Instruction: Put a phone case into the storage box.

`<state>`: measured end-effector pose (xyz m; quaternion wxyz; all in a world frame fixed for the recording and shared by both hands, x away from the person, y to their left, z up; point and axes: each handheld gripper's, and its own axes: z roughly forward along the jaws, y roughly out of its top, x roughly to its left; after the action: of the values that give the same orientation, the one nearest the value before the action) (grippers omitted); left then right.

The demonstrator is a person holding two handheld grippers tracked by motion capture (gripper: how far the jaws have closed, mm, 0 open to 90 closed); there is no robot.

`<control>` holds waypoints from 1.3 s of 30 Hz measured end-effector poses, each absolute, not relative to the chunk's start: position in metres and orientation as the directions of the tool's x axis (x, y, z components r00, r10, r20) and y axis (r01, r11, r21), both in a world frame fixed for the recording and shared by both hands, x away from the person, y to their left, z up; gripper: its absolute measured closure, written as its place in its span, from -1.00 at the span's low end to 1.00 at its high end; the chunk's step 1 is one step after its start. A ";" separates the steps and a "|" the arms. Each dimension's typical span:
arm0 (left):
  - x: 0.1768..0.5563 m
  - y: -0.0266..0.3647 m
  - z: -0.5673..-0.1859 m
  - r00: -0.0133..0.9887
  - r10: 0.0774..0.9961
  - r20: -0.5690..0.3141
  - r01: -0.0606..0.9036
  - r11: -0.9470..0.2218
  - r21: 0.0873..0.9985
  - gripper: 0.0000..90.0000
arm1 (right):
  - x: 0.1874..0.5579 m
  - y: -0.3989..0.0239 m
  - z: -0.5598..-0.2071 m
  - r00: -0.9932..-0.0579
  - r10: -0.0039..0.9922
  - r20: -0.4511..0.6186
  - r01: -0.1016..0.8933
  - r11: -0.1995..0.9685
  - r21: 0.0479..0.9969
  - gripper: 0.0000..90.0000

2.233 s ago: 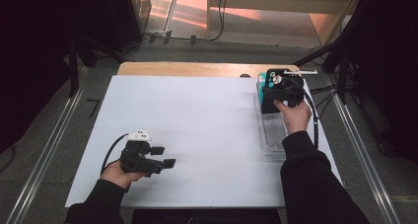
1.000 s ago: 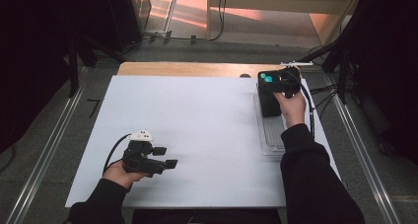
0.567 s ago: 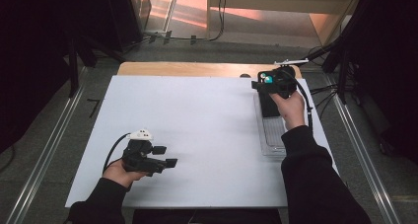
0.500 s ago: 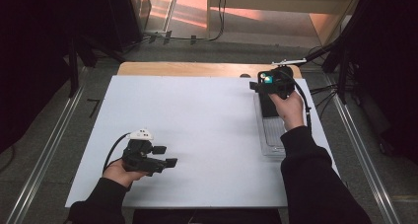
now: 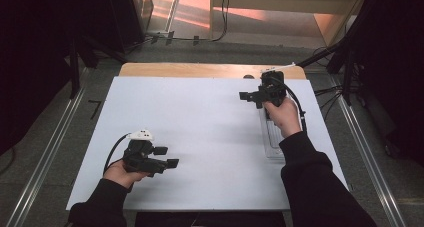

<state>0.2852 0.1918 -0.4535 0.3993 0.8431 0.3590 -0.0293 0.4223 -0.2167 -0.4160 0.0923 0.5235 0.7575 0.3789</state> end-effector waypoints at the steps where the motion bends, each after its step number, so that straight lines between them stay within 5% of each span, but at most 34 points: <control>1: 0.285 0.192 -0.454 0.740 0.581 -0.338 0.630 -0.423 0.652 -0.36 | 0.421 -0.215 -0.417 -0.442 0.861 0.253 0.727 0.178 0.664 -0.70; 39: 0.287 0.195 -0.450 0.746 0.569 -0.345 0.622 -0.410 0.668 -0.36 | 0.351 -0.174 -0.437 -0.628 0.714 0.310 0.704 0.351 0.617 -0.56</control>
<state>0.2871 0.1948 -0.4503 0.4112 0.8390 0.3549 -0.0317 0.3510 -0.1739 -0.4366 0.0068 0.4315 0.8218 0.3721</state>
